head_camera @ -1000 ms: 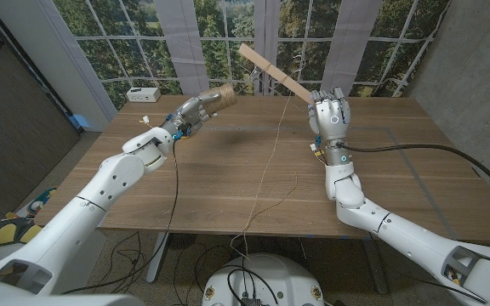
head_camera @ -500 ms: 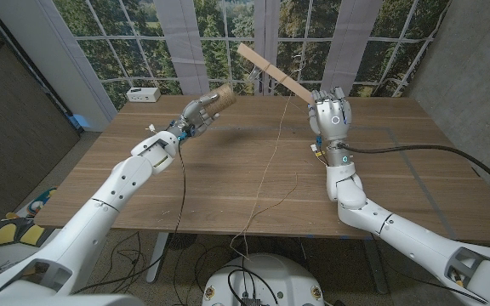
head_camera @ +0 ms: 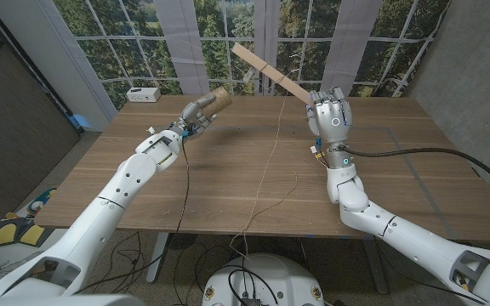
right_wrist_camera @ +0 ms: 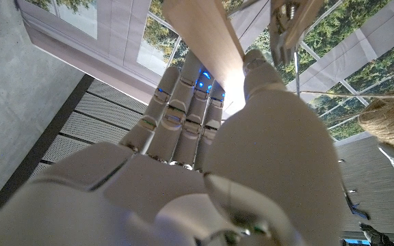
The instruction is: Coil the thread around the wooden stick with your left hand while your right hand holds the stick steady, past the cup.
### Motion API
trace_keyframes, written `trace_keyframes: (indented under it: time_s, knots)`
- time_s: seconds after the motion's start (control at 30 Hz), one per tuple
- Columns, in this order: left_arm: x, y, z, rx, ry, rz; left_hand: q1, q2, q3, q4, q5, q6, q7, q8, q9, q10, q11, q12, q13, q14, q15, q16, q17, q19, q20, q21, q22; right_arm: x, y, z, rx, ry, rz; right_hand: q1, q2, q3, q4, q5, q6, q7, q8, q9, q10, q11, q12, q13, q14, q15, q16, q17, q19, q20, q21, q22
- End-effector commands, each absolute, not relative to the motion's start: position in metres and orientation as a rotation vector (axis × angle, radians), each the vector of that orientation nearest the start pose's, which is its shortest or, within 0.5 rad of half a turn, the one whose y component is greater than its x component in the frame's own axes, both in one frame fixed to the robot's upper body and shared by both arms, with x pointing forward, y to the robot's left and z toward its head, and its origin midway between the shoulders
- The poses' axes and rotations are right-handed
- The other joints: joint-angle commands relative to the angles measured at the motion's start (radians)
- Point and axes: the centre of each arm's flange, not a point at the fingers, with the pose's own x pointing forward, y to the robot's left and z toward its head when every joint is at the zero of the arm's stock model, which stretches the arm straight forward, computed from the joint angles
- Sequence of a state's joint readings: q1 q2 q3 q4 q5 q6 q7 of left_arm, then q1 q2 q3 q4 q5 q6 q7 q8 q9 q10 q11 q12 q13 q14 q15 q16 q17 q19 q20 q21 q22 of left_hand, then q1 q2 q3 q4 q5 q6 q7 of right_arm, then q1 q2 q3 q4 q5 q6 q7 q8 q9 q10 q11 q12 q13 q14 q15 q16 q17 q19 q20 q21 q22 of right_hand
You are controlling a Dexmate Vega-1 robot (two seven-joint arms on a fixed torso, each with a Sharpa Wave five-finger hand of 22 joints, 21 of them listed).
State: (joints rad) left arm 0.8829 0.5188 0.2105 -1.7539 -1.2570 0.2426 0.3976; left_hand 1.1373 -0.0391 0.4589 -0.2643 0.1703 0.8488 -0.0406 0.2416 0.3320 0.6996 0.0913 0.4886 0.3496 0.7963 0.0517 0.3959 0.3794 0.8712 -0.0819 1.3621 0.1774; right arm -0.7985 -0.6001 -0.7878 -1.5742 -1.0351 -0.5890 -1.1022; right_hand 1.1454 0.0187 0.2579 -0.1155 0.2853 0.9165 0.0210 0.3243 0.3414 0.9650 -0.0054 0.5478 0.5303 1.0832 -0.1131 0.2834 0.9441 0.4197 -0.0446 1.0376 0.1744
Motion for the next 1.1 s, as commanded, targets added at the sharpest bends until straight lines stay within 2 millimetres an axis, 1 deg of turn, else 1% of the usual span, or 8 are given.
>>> trace_keyframes:
  time_s: [0.03, 0.27, 0.33, 0.4, 0.47, 0.5, 0.87, 1.1]
  knots:
    - [0.616, 0.277, 0.049, -0.489, -0.147, -0.166, 0.116, 0.142, 0.104, 0.095, 0.004, 0.159, 0.155, -0.003, 0.003, 0.370, -0.162, 0.003, 0.093, 0.564, -0.277, 0.001, 0.025, -0.020, -0.132, 0.005, 0.001, 0.523, -0.179, -0.009, -1.362, -1.390, -1.067, 0.123, 0.129, 0.007, 0.000, 0.009, 0.122, -0.119, 0.006, 0.004, 0.100, -0.092, 0.002, 0.003, 0.089, -0.113, 0.001, 0.002, -0.005, -0.142, 0.003, 0.003]
    - [0.614, 0.279, 0.077, -0.325, -0.141, -0.217, 0.115, 0.142, 0.104, 0.094, 0.006, 0.163, 0.156, -0.004, 0.001, 0.372, -0.160, 0.000, 0.093, 0.568, -0.277, 0.002, 0.024, -0.016, -0.131, 0.006, 0.001, 0.512, -0.169, -0.010, -1.359, -1.470, -1.032, 0.123, 0.129, 0.006, 0.000, 0.010, 0.122, -0.118, 0.005, 0.003, 0.099, -0.095, 0.000, 0.004, 0.090, -0.112, 0.001, 0.002, -0.006, -0.142, 0.004, 0.003]
    - [0.617, 0.284, 0.087, -0.244, -0.111, -0.290, 0.116, 0.141, 0.105, 0.093, 0.006, 0.163, 0.155, -0.005, 0.001, 0.372, -0.157, -0.001, 0.093, 0.566, -0.277, 0.002, 0.023, -0.016, -0.131, 0.006, 0.000, 0.511, -0.167, -0.011, -1.363, -1.483, -1.021, 0.124, 0.128, 0.006, -0.001, 0.010, 0.123, -0.117, 0.005, 0.003, 0.101, -0.096, 0.000, 0.004, 0.089, -0.113, 0.000, 0.003, -0.007, -0.142, 0.004, 0.003]
    - [0.612, 0.284, 0.094, -0.266, -0.102, -0.168, 0.116, 0.141, 0.105, 0.093, 0.007, 0.161, 0.154, -0.006, 0.001, 0.372, -0.157, -0.001, 0.094, 0.566, -0.278, 0.002, 0.023, -0.015, -0.131, 0.006, 0.000, 0.510, -0.167, -0.012, -1.366, -1.490, -1.011, 0.124, 0.129, 0.006, -0.001, 0.010, 0.123, -0.118, 0.005, 0.003, 0.101, -0.094, 0.001, 0.005, 0.089, -0.113, -0.001, 0.003, -0.007, -0.142, 0.004, 0.003]
    - [0.614, 0.286, 0.102, -0.176, -0.129, -0.308, 0.117, 0.141, 0.106, 0.092, 0.007, 0.159, 0.157, -0.007, 0.002, 0.370, -0.157, -0.002, 0.095, 0.567, -0.278, 0.003, 0.024, -0.014, -0.131, 0.006, 0.000, 0.510, -0.166, -0.013, -1.372, -1.494, -0.999, 0.124, 0.128, 0.006, -0.001, 0.010, 0.123, -0.119, 0.005, 0.003, 0.099, -0.095, 0.000, 0.006, 0.088, -0.113, -0.002, 0.003, -0.008, -0.143, 0.003, 0.003]
    - [0.609, 0.285, 0.105, -0.197, -0.132, -0.254, 0.117, 0.140, 0.106, 0.092, 0.007, 0.159, 0.157, -0.007, 0.002, 0.371, -0.155, -0.002, 0.096, 0.566, -0.278, 0.002, 0.024, -0.014, -0.130, 0.006, 0.000, 0.510, -0.166, -0.014, -1.376, -1.494, -0.990, 0.124, 0.128, 0.006, -0.001, 0.010, 0.123, -0.119, 0.005, 0.003, 0.102, -0.095, 0.000, 0.006, 0.089, -0.113, -0.002, 0.003, -0.008, -0.143, 0.003, 0.003]
    - [0.590, 0.284, 0.135, -0.123, -0.196, -0.297, 0.120, 0.138, 0.108, 0.090, 0.009, 0.156, 0.155, -0.008, 0.005, 0.371, -0.147, -0.004, 0.101, 0.566, -0.278, 0.007, 0.030, -0.011, -0.131, 0.007, 0.001, 0.516, -0.164, -0.026, -1.430, -1.485, -0.935, 0.123, 0.129, 0.005, 0.000, 0.010, 0.124, -0.121, 0.004, 0.003, 0.102, -0.098, -0.002, 0.005, 0.089, -0.113, -0.004, 0.005, -0.012, -0.145, 0.003, 0.003]
    - [0.575, 0.283, 0.154, -0.090, -0.232, -0.291, 0.121, 0.137, 0.109, 0.090, 0.009, 0.154, 0.156, -0.008, 0.008, 0.371, -0.153, -0.005, 0.103, 0.565, -0.278, 0.010, 0.034, -0.009, -0.132, 0.008, 0.001, 0.522, -0.164, -0.032, -1.456, -1.468, -0.911, 0.122, 0.129, 0.004, 0.001, 0.011, 0.123, -0.122, 0.003, 0.002, 0.102, -0.098, -0.003, 0.008, 0.090, -0.113, -0.005, 0.006, -0.014, -0.145, 0.002, 0.003]
